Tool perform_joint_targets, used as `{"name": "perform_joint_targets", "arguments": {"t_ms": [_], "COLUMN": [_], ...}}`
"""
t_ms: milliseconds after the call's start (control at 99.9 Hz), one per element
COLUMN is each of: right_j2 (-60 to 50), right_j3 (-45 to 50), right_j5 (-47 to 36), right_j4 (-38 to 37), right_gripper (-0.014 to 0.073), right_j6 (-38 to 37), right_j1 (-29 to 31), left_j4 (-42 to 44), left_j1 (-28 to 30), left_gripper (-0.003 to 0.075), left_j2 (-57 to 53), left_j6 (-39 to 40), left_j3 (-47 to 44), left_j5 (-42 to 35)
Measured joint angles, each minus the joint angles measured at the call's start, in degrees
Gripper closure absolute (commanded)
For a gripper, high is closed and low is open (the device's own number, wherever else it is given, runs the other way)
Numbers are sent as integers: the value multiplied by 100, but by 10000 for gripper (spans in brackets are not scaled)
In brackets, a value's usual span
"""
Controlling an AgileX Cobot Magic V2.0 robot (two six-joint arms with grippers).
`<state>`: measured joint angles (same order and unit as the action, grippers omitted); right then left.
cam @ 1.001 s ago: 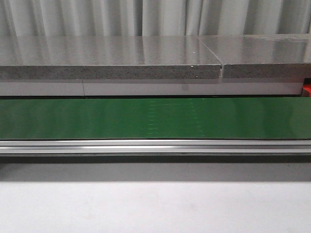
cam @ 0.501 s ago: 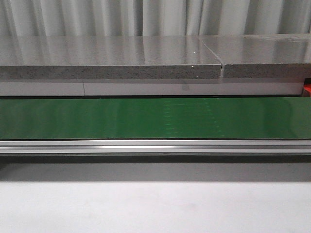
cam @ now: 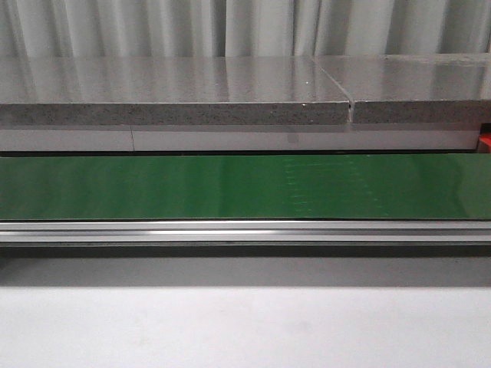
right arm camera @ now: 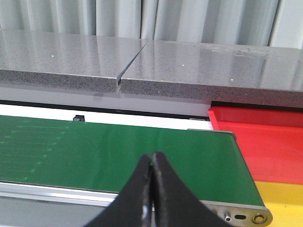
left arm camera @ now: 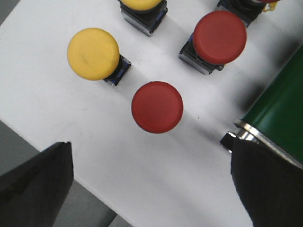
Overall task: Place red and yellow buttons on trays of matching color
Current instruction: 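Lower the left gripper and grasp the red button nearest the belt, then carry the red button onto the green belt and open the left gripper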
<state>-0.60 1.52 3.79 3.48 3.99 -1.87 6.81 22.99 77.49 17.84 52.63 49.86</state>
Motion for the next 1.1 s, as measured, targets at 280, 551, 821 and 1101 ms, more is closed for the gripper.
{"name": "perform_joint_targets", "arguments": {"t_ms": [280, 551, 821, 1101], "right_j2": [0, 0, 0, 0], "right_j3": [0, 0, 0, 0], "right_j5": [0, 0, 0, 0], "right_j4": [0, 0, 0, 0], "right_gripper": [660, 660, 660, 660], "right_j6": [0, 0, 0, 0], "right_j1": [0, -47, -47, -47], "left_j4": [-3, -3, -3, -3], "left_j1": [0, 0, 0, 0], "left_gripper": [60, 60, 169, 643], "left_j2": [690, 1245, 1345, 1345], "left_j6": [-9, -12, -12, -12], "left_j3": [0, 2, 23, 23], "left_j5": [-354, -699, -857, -868]}}
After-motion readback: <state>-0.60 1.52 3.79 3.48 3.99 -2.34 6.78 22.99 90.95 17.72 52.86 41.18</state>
